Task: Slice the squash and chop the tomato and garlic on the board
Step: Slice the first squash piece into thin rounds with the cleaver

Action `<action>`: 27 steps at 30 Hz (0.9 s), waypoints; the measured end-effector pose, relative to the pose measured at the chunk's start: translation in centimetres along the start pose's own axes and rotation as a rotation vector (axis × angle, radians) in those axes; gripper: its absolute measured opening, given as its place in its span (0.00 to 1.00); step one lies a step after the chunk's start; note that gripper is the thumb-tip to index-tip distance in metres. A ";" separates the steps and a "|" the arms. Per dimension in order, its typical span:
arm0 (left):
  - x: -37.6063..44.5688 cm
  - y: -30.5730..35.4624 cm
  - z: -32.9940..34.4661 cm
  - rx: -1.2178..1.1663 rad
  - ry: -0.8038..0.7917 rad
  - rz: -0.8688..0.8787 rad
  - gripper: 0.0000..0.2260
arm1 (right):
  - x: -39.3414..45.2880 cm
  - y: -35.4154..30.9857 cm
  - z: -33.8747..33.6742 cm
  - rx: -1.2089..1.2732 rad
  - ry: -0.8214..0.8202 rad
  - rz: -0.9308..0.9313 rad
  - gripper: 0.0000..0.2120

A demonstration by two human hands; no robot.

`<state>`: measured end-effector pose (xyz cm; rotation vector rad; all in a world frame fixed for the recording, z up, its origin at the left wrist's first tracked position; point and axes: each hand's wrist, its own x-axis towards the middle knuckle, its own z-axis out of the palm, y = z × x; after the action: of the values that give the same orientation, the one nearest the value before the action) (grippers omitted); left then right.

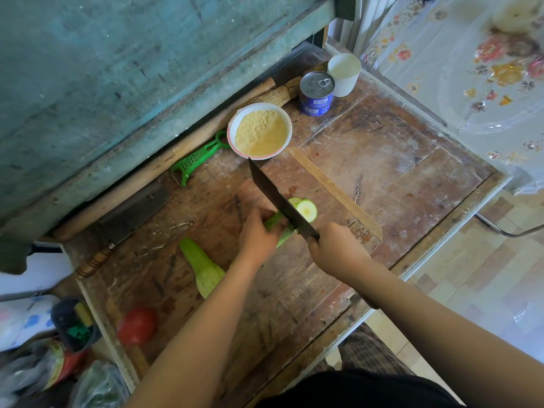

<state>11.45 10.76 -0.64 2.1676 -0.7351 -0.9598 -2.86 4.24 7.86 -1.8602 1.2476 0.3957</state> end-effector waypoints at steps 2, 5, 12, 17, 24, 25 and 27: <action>0.1 0.0 0.0 0.008 -0.005 -0.015 0.12 | 0.5 0.0 0.2 0.009 -0.006 0.013 0.16; 0.1 -0.1 0.1 0.062 0.008 -0.026 0.14 | 1.3 0.2 1.0 0.009 -0.011 0.045 0.16; 0.1 -0.2 -0.1 0.081 0.007 -0.009 0.14 | 1.5 1.3 2.1 0.022 0.005 0.033 0.16; -0.1 -0.3 0.0 0.022 0.029 -0.001 0.13 | 0.0 1.0 0.8 0.013 0.043 -0.034 0.15; -0.3 0.0 -0.3 0.013 0.021 -0.003 0.14 | -1.4 0.9 0.2 -0.013 0.054 -0.067 0.14; -0.3 -0.1 -0.3 0.018 0.023 -0.001 0.14 | -1.5 0.9 0.2 -0.010 0.053 -0.066 0.14; -0.2 -0.2 -0.3 0.018 0.024 -0.002 0.14 | -1.6 0.8 0.2 -0.012 0.053 -0.067 0.14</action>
<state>11.60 11.14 -0.60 2.1924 -0.7327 -0.9299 -4.27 5.28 8.37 -1.9285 1.2171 0.3203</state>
